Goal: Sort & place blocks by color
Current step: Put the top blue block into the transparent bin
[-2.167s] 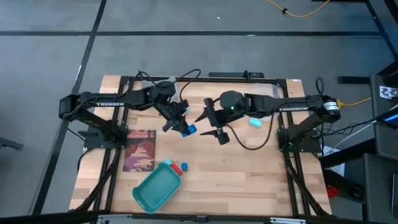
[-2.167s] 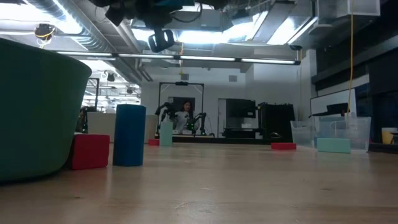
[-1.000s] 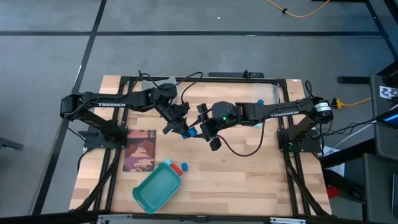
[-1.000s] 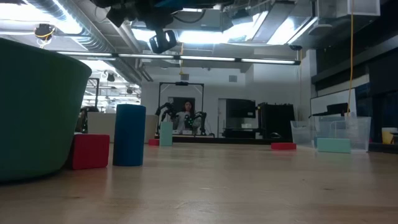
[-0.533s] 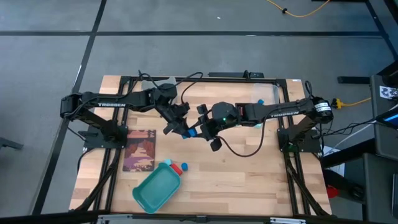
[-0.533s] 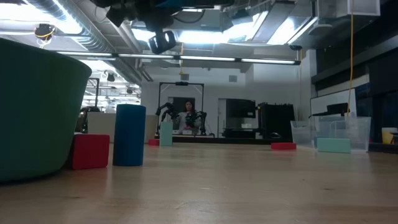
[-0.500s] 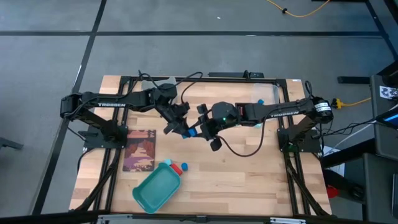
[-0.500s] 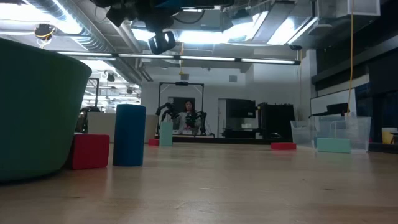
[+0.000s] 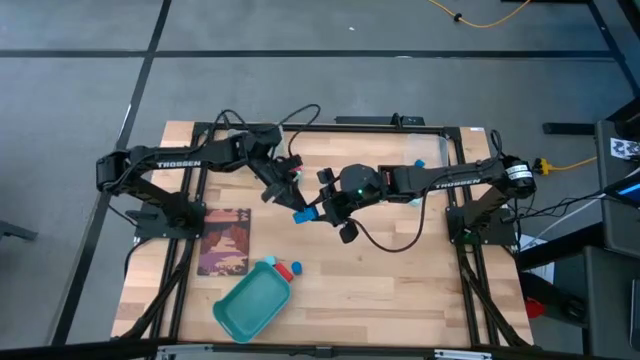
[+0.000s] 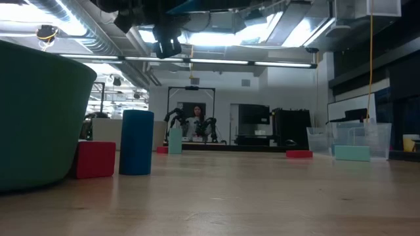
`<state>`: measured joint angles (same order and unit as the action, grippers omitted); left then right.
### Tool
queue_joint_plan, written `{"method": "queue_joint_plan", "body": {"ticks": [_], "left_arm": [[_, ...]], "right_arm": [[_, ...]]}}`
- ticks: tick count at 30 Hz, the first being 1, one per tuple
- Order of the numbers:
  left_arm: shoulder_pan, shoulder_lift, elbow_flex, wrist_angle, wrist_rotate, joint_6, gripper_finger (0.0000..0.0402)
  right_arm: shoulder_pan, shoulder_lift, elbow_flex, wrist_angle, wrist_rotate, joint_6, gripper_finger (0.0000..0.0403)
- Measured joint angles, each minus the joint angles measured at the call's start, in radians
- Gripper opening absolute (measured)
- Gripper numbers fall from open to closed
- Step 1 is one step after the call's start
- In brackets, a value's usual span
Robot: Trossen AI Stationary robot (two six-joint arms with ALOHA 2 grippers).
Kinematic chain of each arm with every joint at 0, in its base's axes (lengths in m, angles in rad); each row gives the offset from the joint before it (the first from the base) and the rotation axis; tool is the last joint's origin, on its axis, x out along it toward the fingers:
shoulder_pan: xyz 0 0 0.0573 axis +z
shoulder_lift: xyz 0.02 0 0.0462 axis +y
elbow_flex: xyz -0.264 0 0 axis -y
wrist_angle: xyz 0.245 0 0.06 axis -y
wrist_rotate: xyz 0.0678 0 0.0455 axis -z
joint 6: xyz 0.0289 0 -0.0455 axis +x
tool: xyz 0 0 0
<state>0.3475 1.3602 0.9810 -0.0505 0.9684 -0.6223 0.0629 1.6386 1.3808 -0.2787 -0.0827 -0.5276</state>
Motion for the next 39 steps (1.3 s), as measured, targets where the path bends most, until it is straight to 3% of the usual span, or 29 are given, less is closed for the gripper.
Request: {"method": "queue_joint_plan", "body": {"ticks": [3,6,11,17,21,29,32,39], "left_arm": [[0.057,-0.014,0.0,-0.069,0.034,0.026,0.0198],[0.096,-0.054,0.0,-0.184,-0.001,0.125,0.0198],[0.124,-0.165,0.0,-0.302,-0.24,0.278,0.0197],[0.092,-0.304,0.0,-0.253,-0.485,0.327,0.0197],[0.05,-0.369,-0.003,-0.129,-0.641,0.339,0.0197],[-0.032,-0.435,-0.182,0.303,-0.771,0.282,0.0197],[-0.065,-0.441,-0.253,0.356,-0.813,0.265,0.0197],[-0.106,-0.441,-0.285,0.368,-0.856,0.258,0.0197]], "right_arm": [[0.0,-0.032,0.0,-0.052,0.057,0.0,0.0141],[-0.012,-0.091,0.0,-0.16,0.122,0.032,0.0141],[-0.068,-0.209,-0.005,-0.383,0.17,0.169,0.0141],[-0.127,-0.393,-0.139,-0.437,0.172,0.37,0.0141],[-0.133,-0.552,-0.322,-0.298,0.203,0.52,0.0141],[-0.111,-0.756,-0.62,0.246,0.221,0.732,0.0141],[-0.111,-0.769,-0.654,0.353,0.221,0.736,0.0141],[-0.111,-0.767,-0.66,0.379,0.221,0.733,0.0141]]}}
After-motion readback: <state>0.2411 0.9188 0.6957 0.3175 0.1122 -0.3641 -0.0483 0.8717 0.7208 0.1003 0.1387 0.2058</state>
